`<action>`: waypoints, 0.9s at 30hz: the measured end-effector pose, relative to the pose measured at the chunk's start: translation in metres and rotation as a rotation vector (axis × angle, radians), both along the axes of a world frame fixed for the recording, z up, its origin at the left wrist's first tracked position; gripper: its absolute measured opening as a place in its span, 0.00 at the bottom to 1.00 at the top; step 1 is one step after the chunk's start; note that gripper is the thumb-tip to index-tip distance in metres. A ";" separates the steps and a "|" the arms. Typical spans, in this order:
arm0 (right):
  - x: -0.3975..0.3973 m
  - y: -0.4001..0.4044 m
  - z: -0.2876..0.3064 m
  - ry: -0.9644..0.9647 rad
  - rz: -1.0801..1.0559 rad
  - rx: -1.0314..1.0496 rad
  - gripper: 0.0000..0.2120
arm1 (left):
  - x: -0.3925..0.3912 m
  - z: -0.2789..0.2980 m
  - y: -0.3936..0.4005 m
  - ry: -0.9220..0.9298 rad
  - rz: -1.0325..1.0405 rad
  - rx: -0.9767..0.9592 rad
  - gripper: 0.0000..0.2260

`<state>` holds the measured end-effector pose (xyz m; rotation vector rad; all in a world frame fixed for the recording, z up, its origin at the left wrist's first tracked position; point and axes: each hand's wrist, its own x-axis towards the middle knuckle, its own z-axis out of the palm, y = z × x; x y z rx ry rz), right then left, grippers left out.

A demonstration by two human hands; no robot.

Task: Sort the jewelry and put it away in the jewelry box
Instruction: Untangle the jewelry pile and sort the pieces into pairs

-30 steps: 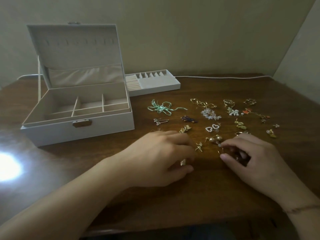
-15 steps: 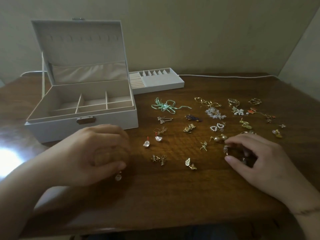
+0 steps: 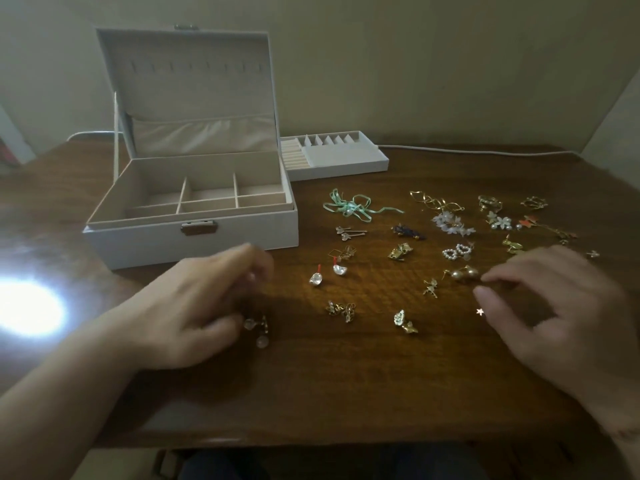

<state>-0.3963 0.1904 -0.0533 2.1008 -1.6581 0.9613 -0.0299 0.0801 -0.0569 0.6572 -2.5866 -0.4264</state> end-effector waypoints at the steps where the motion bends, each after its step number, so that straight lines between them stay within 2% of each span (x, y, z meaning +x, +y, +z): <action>1: 0.019 -0.001 0.006 -0.007 0.086 -0.047 0.12 | 0.001 -0.002 -0.001 0.111 0.039 0.031 0.13; 3: 0.068 -0.006 0.012 -0.001 0.336 0.055 0.11 | 0.001 -0.005 -0.005 0.282 0.124 0.033 0.11; 5: 0.116 -0.020 0.015 0.116 0.496 0.288 0.15 | 0.002 -0.007 -0.009 0.362 0.182 0.040 0.11; 9: 0.165 -0.058 0.020 0.258 0.569 0.645 0.23 | 0.004 -0.011 -0.013 0.398 0.214 0.105 0.10; 15: 0.176 -0.074 0.015 0.227 0.601 0.641 0.12 | -0.002 -0.015 -0.014 0.262 0.242 0.185 0.14; 19: 0.174 -0.075 0.012 0.142 0.579 0.666 0.12 | -0.004 -0.013 -0.013 0.234 0.250 0.183 0.14; 27: 0.177 -0.077 0.009 0.159 0.564 0.706 0.09 | -0.006 -0.014 -0.013 0.199 0.262 0.132 0.15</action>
